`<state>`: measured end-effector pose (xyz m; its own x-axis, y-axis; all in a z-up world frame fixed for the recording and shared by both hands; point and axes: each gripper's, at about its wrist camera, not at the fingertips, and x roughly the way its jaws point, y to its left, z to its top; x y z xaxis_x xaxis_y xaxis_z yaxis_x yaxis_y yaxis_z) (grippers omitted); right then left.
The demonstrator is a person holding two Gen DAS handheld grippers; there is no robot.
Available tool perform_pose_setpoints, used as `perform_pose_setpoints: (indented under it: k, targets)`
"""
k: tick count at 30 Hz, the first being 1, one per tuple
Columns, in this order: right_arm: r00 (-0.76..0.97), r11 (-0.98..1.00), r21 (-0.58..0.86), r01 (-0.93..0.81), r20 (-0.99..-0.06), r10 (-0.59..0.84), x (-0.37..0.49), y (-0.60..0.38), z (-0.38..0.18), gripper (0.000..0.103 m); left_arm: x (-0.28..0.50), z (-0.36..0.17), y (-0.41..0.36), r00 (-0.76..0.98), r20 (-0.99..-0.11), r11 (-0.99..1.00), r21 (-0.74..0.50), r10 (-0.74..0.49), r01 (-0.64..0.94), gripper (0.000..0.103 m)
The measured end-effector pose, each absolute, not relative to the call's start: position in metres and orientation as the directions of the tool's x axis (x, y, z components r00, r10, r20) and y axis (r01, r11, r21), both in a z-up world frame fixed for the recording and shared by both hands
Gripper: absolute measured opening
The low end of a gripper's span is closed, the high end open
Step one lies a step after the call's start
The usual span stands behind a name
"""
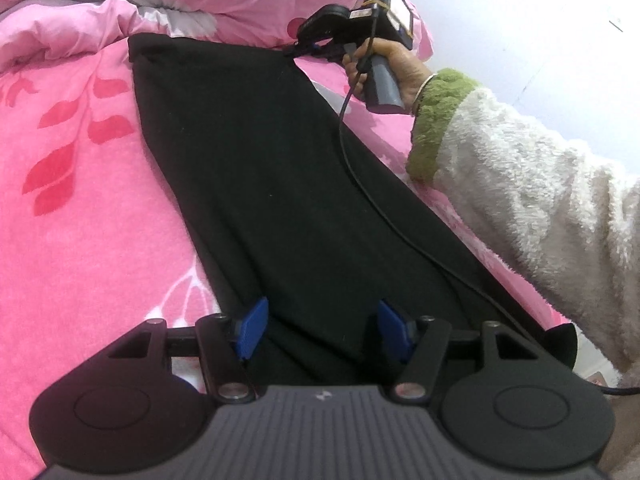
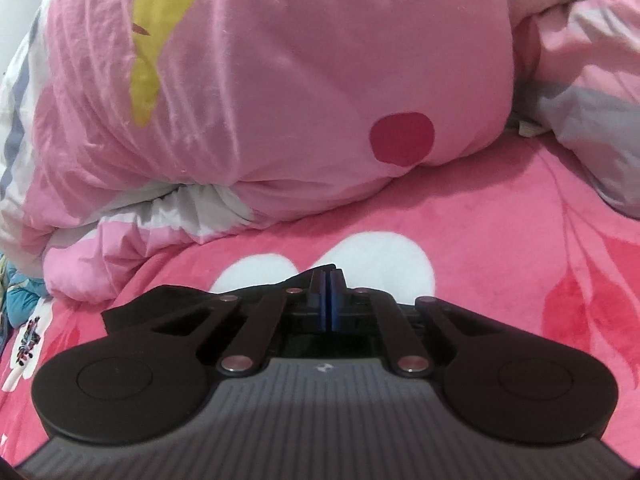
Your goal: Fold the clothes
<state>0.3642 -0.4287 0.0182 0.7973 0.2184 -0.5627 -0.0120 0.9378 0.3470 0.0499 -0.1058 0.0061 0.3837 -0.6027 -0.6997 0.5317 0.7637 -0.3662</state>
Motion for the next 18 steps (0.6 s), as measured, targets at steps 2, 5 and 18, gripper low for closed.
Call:
perform_pose_setpoints:
  k: [2, 5, 18]
  targets:
    - [0.796, 0.941, 0.338, 0.004, -0.571, 0.202, 0.367, -0.43, 0.013, 0.001, 0.049, 0.007, -0.106, 0.384, -0.701, 0.763, -0.363, -0.601, 0.534, 0.062]
    - [0.79, 0.947, 0.32, 0.033, -0.589, 0.171, 0.371, -0.431, 0.002, 0.001, 0.049, 0.006, -0.106, 0.382, -0.7, 0.761, -0.363, -0.603, 0.537, 0.062]
    - [0.738, 0.891, 0.439, -0.111, -0.564, 0.37, 0.259, -0.451, 0.066, 0.03, 0.055, 0.007, -0.098, 0.352, -0.687, 0.745, -0.426, -0.636, 0.514, 0.062]
